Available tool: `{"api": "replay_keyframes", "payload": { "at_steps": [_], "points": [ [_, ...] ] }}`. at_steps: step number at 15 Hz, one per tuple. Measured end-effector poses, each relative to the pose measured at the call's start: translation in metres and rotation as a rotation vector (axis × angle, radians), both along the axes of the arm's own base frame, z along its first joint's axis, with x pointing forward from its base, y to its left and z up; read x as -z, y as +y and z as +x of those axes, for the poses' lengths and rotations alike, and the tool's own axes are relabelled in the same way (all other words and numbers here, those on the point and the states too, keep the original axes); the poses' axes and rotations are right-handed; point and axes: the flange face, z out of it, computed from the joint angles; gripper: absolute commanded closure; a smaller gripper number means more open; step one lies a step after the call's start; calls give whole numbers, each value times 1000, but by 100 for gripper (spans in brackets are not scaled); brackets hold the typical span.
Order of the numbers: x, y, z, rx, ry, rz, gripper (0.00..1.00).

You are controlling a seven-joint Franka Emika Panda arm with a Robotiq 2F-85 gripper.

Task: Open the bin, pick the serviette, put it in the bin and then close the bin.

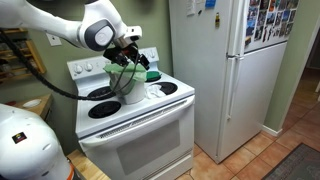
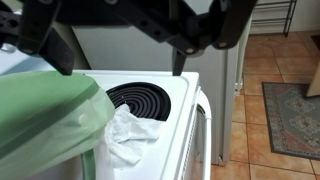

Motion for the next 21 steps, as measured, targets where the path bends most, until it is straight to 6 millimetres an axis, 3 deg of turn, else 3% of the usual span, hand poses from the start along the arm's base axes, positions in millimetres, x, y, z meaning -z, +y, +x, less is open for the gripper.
{"api": "replay_keyframes", "payload": {
  "at_steps": [9, 16, 21],
  "points": [
    [11, -16, 21, 184, 306, 240, 0],
    [24, -24, 48, 224, 340, 593, 0],
    [25, -23, 51, 220, 341, 594, 0]
  ]
}}
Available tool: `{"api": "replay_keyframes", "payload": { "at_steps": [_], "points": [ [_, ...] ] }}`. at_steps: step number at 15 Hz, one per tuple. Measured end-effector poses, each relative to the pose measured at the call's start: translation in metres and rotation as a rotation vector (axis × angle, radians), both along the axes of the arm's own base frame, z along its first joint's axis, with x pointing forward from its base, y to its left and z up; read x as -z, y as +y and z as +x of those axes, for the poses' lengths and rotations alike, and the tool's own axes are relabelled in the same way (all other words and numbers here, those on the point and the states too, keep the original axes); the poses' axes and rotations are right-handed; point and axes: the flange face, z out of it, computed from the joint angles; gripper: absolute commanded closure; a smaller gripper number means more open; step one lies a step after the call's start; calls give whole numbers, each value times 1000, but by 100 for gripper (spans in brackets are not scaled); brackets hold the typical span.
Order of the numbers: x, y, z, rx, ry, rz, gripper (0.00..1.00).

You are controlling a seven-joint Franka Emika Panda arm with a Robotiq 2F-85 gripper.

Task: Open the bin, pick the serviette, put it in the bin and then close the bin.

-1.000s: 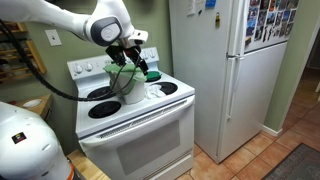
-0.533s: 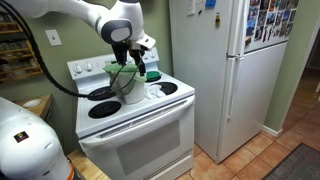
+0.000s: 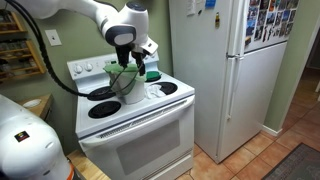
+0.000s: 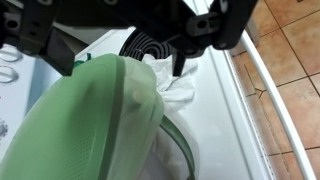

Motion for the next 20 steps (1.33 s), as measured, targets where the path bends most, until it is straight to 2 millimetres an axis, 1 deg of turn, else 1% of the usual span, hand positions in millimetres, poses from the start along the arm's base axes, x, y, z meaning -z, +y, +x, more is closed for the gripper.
{"api": "replay_keyframes", "payload": {
  "at_steps": [4, 9, 15, 20],
  "points": [
    [1, 4, 2, 5, -4, 41, 0],
    [11, 8, 9, 5, -13, 125, 0],
    [23, 9, 25, -12, -57, 214, 0],
    [32, 5, 37, -16, -84, 249, 0]
  ]
}}
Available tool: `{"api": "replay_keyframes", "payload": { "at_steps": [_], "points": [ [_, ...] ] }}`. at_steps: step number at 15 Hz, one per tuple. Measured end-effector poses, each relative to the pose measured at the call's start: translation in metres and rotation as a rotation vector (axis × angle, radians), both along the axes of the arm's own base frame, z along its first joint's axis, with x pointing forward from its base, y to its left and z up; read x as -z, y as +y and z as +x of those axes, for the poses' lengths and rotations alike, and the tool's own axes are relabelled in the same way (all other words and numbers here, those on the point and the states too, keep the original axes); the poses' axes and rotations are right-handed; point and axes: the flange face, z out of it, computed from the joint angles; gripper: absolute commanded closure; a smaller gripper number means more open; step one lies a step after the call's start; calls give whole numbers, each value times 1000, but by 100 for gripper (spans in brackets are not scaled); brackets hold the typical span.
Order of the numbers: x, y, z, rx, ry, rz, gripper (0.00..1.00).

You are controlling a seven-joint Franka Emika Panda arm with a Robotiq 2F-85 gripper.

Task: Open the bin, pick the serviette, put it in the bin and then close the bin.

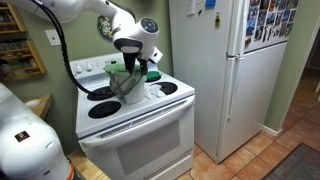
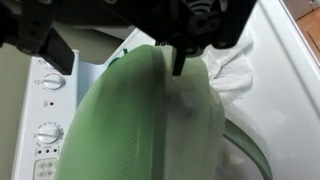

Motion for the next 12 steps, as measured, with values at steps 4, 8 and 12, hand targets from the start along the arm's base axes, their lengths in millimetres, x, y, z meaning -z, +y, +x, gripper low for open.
{"api": "replay_keyframes", "payload": {
  "at_steps": [4, 8, 12],
  "points": [
    [1, -2, 7, 9, -22, 31, 0],
    [0, -4, 9, 16, -46, 62, 0],
    [-4, -9, 9, 11, -47, 89, 0]
  ]
}}
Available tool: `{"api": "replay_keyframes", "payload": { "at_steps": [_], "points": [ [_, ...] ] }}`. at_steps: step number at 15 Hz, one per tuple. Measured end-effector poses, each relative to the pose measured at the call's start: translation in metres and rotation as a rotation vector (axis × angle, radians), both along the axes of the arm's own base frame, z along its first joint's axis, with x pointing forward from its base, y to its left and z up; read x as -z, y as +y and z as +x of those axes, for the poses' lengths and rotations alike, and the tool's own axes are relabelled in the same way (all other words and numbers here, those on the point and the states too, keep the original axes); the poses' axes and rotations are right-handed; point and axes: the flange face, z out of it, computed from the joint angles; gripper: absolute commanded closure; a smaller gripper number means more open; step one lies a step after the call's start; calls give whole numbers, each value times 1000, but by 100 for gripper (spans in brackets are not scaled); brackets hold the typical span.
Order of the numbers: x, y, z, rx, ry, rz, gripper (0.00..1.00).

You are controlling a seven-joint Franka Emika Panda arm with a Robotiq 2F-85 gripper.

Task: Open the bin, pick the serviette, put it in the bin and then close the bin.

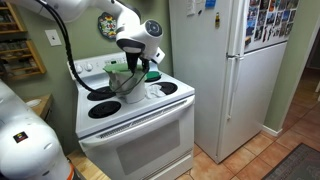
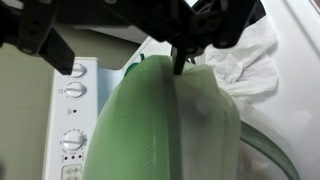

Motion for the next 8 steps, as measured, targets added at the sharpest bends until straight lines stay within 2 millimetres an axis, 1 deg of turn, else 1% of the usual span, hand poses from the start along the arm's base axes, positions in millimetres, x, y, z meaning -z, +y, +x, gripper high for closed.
{"api": "replay_keyframes", "payload": {
  "at_steps": [5, 8],
  "points": [
    [-9, -4, -2, -50, 15, 71, 0],
    [-18, -6, -3, -79, 14, 121, 0]
  ]
}}
